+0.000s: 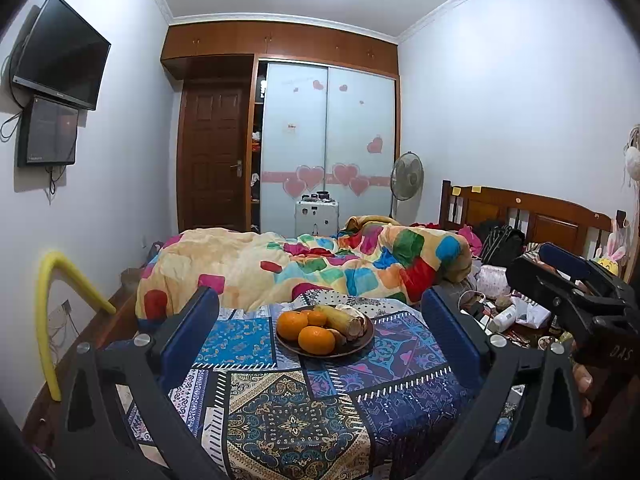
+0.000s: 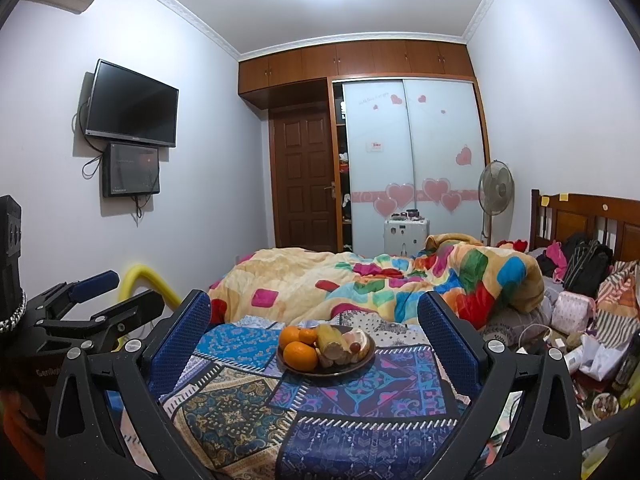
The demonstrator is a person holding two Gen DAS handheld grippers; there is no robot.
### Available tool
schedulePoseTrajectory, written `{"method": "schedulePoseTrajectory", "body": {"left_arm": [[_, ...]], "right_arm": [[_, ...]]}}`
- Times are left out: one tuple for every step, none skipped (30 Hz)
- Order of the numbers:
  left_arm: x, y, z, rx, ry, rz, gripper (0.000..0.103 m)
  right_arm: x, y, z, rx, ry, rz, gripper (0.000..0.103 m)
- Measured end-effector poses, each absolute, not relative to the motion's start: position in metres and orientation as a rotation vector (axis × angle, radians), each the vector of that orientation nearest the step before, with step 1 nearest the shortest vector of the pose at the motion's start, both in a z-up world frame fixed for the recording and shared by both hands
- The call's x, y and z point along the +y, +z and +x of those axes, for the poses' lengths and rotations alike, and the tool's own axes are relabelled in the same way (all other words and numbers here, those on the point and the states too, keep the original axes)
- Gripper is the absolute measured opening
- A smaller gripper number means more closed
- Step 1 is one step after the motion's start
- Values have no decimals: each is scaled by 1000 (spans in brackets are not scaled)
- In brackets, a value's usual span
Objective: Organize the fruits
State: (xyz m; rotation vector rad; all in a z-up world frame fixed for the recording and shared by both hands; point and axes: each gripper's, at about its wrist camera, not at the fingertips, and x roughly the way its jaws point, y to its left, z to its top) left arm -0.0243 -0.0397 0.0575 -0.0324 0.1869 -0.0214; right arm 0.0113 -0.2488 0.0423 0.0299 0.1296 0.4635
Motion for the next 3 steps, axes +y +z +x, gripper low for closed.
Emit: {"method": "schedulePoseTrajectory", "body": {"left_arm": [[-40, 57, -25, 186, -24, -32, 103], [-41, 57, -25, 185, -26, -32, 103], [-42, 58, -25, 184, -27, -31, 103]], "right_arm": [[-249, 42, 12, 129, 462, 30, 103], [-249, 42, 11, 130, 463, 30, 103], [-249, 42, 11, 131, 464, 30, 103]]}}
